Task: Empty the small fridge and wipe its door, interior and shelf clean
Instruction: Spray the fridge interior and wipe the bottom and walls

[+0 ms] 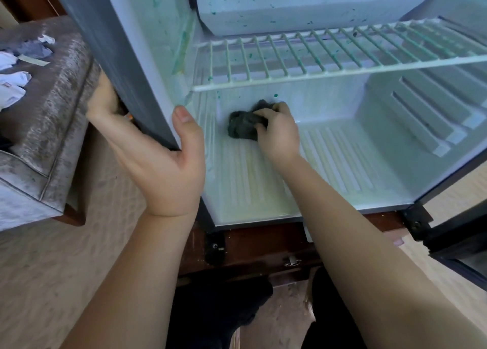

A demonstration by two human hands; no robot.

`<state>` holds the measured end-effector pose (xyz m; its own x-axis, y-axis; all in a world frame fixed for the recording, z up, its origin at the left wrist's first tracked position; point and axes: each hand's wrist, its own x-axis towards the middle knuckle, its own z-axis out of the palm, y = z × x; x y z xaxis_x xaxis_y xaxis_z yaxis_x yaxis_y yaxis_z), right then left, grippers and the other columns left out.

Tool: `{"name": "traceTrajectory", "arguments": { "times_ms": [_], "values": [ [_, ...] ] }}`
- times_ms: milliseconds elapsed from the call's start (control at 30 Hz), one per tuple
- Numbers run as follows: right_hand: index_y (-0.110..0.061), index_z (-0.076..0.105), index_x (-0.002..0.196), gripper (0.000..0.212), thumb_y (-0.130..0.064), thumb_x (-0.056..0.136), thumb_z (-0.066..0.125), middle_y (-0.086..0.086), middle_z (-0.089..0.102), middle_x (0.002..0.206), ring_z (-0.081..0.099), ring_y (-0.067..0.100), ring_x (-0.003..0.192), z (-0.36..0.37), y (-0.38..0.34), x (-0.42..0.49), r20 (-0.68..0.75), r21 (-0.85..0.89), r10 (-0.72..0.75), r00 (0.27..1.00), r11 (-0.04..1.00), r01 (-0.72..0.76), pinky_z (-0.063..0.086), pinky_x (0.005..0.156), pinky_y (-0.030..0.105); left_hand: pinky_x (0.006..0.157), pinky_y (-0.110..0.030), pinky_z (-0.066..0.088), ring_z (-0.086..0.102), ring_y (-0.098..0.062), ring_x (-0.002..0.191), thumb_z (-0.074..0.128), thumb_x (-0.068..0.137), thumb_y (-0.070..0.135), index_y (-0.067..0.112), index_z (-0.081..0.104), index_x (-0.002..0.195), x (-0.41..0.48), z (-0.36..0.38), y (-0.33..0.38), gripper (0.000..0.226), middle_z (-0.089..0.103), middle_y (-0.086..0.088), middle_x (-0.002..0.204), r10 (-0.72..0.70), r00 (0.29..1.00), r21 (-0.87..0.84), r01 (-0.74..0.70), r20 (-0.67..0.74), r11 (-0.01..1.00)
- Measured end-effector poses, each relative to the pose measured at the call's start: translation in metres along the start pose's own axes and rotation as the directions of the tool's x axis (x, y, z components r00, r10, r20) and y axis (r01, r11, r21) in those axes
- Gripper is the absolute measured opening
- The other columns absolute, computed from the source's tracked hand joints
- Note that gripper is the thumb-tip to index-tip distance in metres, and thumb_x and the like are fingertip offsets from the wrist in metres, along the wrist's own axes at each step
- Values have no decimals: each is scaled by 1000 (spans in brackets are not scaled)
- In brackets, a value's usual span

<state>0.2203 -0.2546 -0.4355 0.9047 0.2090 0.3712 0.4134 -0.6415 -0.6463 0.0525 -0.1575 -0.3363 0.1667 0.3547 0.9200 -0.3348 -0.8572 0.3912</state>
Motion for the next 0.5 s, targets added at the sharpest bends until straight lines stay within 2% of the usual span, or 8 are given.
{"name": "traceTrajectory", "arguments": {
  "times_ms": [100,200,267,300,333,400,433,500],
  "values": [
    [-15,67,118,33,-12,86,60,12,55,116,59,27,97,-28,2,11,-185,31,81,979,997,-76,38,84,20,96,-25,39,48,-19,110,48,94,17,-26,32,121,2,-1,-5,53,41,-14,121,20,1000,2,-20,8,1000],
    [-16,67,115,32,-14,85,57,9,56,119,59,20,93,-44,20,20,-379,124,284,881,959,-256,37,80,19,94,-25,40,49,-16,109,47,96,23,-25,33,121,4,-1,-2,57,40,-5,121,9,999,-5,-9,43,1000],
    [-16,68,114,33,-12,84,54,5,62,116,62,16,95,-48,33,26,-415,228,431,802,902,-367,39,75,17,93,-25,41,49,-14,109,47,96,25,-25,34,121,5,-2,-2,58,40,-5,121,20,1000,-6,-19,23,1000],
    [-16,69,113,34,-10,84,53,5,66,112,63,17,96,-46,34,27,-408,253,461,788,887,-387,38,72,15,93,-25,40,48,-14,109,47,96,25,-24,34,121,6,-2,-2,57,40,-5,122,22,999,3,-22,27,1000],
    [-14,71,110,34,-8,83,52,5,67,110,63,19,97,-43,30,27,-399,252,445,802,894,-370,35,70,12,94,-24,40,49,-15,110,47,96,26,-24,33,122,5,-2,-3,58,40,-5,123,20,999,8,-20,28,1000],
    [-12,71,107,32,-4,81,53,9,63,113,59,22,100,-26,14,25,-352,190,299,887,951,-245,31,73,10,94,-25,40,50,-23,111,46,96,25,-25,32,123,2,-2,-4,58,42,-13,123,14,999,25,-15,38,1000],
    [-11,71,106,30,-4,82,54,11,59,117,56,24,102,-13,5,23,-293,143,195,936,977,-159,30,76,11,94,-26,40,52,-28,111,46,96,24,-25,32,122,2,-2,-6,57,43,-18,123,13,998,26,-14,54,1000],
    [-13,68,109,27,-6,88,52,12,53,121,51,24,106,15,-3,17,-127,4,55,990,998,-55,25,74,9,95,-27,40,51,-30,112,47,96,22,-27,32,122,1,-2,-6,57,43,-22,123,4,998,41,-7,63,999]
  ]
}}
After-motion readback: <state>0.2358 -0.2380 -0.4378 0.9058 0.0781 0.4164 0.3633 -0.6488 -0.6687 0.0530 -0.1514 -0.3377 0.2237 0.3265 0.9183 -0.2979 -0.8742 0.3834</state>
